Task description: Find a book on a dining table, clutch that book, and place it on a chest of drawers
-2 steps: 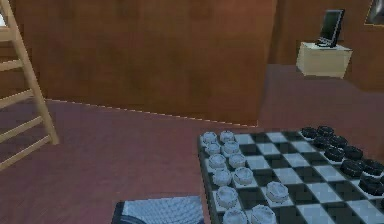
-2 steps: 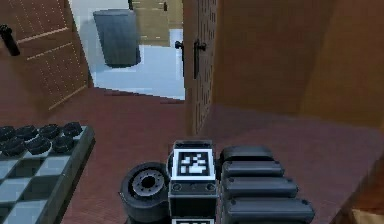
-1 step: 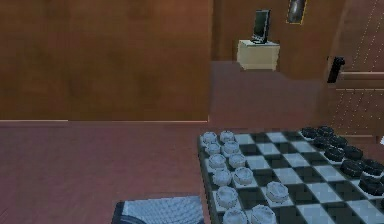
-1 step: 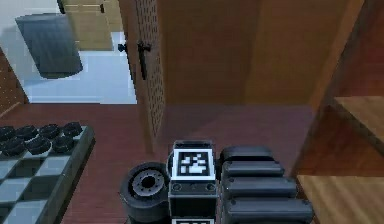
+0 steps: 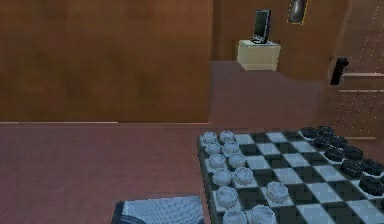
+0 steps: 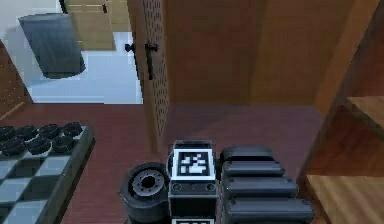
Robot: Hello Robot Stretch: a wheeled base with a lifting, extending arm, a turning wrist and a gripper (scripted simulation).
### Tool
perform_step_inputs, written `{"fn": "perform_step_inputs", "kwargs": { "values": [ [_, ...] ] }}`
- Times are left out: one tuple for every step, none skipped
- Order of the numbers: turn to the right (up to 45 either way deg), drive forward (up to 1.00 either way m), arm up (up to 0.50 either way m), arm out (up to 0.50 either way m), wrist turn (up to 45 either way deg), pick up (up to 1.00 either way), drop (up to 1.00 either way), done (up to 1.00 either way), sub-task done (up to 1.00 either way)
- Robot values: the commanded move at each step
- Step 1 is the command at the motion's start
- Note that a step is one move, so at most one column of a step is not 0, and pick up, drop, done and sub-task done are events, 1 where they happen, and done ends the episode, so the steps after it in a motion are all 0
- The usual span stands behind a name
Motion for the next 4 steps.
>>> {"fn": "perform_step_inputs", "kwargs": {
  "values": [
    [-45.0,0.00,0.00,0.00,0.0,0.00,0.00,0.00,0.00],
    [-42.0,0.00,0.00,0.00,0.0,0.00,0.00,0.00,0.00],
    [0.0,1.00,0.00,0.00,0.0,0.00,0.00,0.00,0.00],
    [0.0,0.20,0.00,0.00,0.0,0.00,0.00,0.00,0.00]
  ]
}}
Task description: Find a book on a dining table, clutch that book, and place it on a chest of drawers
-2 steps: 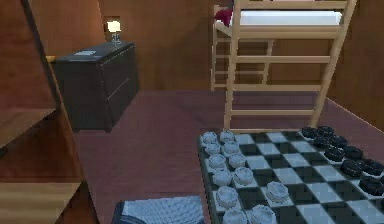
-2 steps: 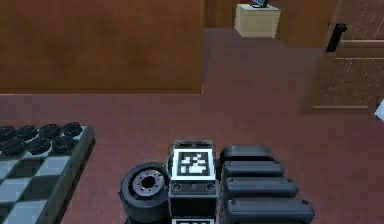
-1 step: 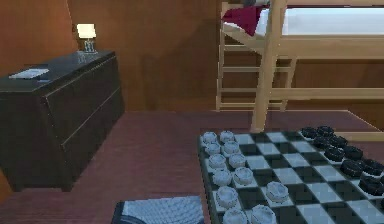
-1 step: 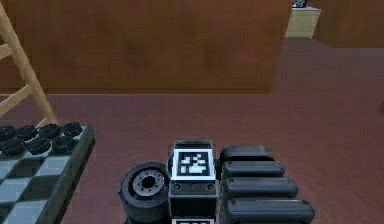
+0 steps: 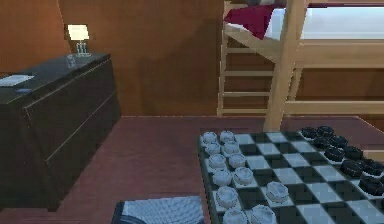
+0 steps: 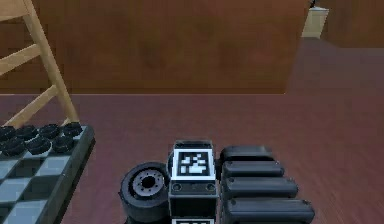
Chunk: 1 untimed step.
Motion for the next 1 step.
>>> {"fn": "perform_step_inputs", "kwargs": {
  "values": [
    [-12.0,0.00,0.00,0.00,0.0,0.00,0.00,0.00,0.00]
  ]
}}
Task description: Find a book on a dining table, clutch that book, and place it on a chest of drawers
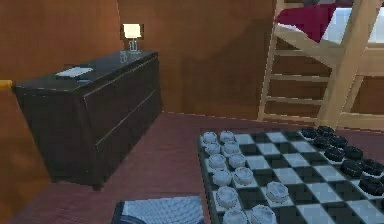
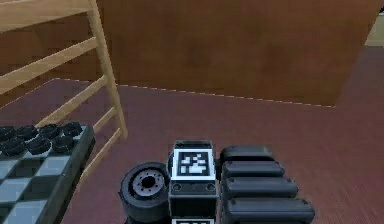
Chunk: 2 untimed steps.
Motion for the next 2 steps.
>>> {"fn": "perform_step_inputs", "kwargs": {
  "values": [
    [0.0,1.00,0.00,0.00,0.0,0.00,0.00,0.00,0.00],
    [-3.0,0.00,0.00,0.00,0.0,0.00,0.00,0.00,0.00]
  ]
}}
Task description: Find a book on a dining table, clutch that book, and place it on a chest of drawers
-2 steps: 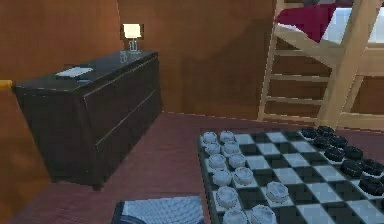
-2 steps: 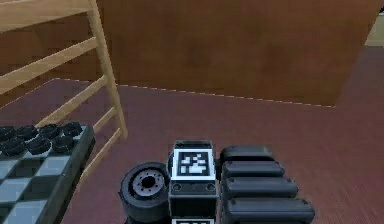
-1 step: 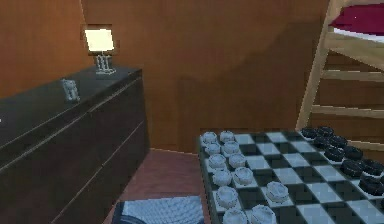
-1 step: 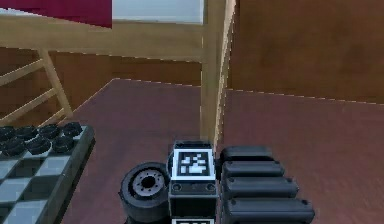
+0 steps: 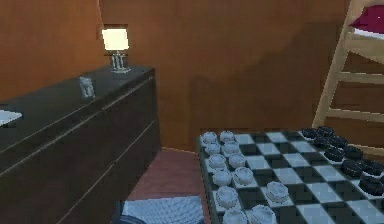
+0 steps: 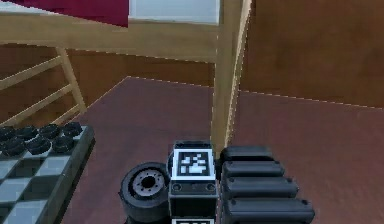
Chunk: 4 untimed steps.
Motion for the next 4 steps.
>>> {"fn": "perform_step_inputs", "kwargs": {
  "values": [
    [0.0,0.95,0.00,0.00,0.0,0.00,0.00,0.00,0.00],
    [42.0,0.00,0.00,0.00,0.0,0.00,0.00,0.00,0.00],
    [-39.0,0.00,0.00,0.00,0.0,0.00,0.00,0.00,0.00],
    [36.0,0.00,0.00,0.00,0.0,0.00,0.00,0.00,0.00]
  ]
}}
